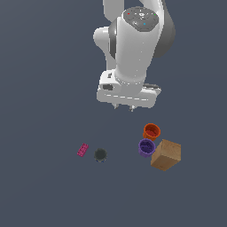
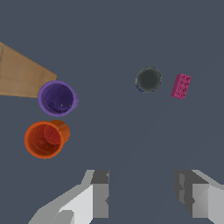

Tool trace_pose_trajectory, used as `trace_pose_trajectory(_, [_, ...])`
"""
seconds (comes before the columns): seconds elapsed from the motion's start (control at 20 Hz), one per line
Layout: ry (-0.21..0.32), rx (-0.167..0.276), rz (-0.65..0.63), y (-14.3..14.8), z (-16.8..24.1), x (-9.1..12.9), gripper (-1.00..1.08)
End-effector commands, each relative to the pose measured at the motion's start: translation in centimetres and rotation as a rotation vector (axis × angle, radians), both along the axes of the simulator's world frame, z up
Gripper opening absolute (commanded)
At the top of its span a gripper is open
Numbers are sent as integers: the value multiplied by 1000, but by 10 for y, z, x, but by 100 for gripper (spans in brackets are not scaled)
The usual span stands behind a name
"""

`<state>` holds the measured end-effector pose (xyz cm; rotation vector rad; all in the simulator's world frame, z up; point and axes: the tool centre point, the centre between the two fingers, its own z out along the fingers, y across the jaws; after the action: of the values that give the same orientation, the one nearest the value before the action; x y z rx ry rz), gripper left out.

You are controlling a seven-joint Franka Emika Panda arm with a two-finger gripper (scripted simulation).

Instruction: Pick up a designated object from a clutter of objects.

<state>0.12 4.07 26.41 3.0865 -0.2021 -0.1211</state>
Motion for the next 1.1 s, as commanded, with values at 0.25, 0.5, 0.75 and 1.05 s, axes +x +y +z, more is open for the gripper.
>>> trace_pose_trajectory(0.25, [2,-61,-114,23,-26,8,28])
trace_pose_trajectory(0.5, [-5,-107,-189,39,-44,12,28])
trace_pose_trajectory(0.75, [-19,-154,-261,55,-61,15,28])
trace_pose_trajectory(1.05, [-48,-212,-344,75,-81,17,28])
